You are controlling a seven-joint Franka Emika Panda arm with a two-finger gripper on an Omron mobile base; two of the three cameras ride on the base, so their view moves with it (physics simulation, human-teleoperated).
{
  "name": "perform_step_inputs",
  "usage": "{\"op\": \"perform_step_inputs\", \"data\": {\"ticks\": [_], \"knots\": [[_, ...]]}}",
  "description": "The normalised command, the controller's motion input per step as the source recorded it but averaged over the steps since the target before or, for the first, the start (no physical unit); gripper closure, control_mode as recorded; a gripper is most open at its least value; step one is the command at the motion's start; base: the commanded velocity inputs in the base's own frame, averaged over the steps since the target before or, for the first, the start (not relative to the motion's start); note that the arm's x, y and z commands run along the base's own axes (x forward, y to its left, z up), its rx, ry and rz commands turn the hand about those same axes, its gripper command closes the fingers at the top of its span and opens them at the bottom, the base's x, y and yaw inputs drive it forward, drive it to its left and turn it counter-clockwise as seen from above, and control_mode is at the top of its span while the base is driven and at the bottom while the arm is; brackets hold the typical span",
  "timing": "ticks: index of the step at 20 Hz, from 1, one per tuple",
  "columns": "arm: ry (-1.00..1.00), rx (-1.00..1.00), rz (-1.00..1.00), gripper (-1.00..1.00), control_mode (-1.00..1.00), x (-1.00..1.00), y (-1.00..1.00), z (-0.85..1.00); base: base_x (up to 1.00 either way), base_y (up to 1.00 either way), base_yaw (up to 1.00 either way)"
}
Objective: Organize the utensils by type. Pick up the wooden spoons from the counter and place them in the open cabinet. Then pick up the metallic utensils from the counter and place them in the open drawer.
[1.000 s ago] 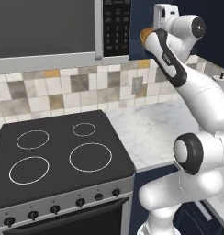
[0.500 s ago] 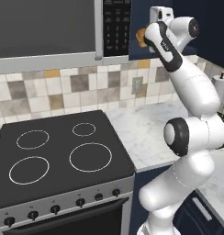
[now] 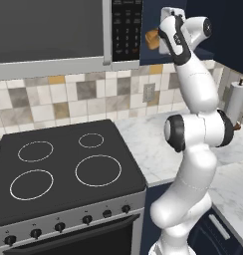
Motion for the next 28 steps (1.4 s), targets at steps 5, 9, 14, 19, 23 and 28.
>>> {"op": "perform_step_inputs", "data": {"ticks": [5, 9, 14, 19, 23, 28], "knots": [[0.03, 0.08, 0.05, 1.00, -1.00, 0.53, -0.06, 0.00, 0.00, 0.00, 0.00], [0.03, 0.07, 0.05, 1.00, -1.00, 0.49, -0.01, 0.00, 0.00, 0.00, 0.00], [0.01, 0.03, 0.05, 1.00, -1.00, 0.54, 0.00, 0.00, 0.00, 0.00, 0.00], [0.11, 0.00, 0.04, 1.00, -1.00, 0.43, 0.00, 0.00, 0.00, 0.00, 0.00], [0.18, 0.00, 0.01, 1.00, -1.00, 0.32, 0.02, 0.02, 0.00, 0.00, 0.00], [0.20, 0.00, 0.00, -1.00, -1.00, 0.16, 0.06, 0.00, 0.00, 0.00, 0.00]]}}
